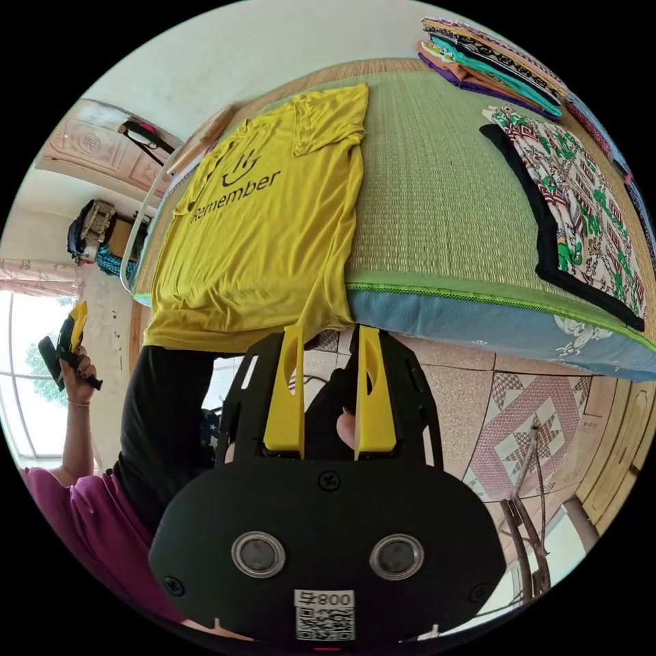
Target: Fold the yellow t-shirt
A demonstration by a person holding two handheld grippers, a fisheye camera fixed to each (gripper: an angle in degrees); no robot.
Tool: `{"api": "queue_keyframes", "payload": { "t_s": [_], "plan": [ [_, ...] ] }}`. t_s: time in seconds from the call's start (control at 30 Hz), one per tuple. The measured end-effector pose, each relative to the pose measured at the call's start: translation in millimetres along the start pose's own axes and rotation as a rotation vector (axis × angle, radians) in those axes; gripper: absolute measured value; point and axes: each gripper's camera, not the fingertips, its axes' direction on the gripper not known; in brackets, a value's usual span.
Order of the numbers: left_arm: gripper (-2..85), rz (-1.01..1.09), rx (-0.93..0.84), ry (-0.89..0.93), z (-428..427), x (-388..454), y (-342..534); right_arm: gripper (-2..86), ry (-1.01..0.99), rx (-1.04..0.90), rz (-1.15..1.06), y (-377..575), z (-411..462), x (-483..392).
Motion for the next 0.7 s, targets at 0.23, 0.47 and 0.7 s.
{"api": "queue_keyframes", "payload": {
  "t_s": [0.23,0.47,0.7],
  "plan": [
    [7.2,-0.061,-0.049,0.005,17,-9,5,11.9,0.020,-0.141,-0.046,-38,70,3],
    [7.2,-0.097,-0.071,0.015,29,-13,7,9.7,0.096,-0.218,-0.163,-60,115,-11],
    [7.0,-0.114,-0.089,0.026,39,-11,13,10.2,0.030,-0.285,-0.182,-55,161,-6]
  ]
}}
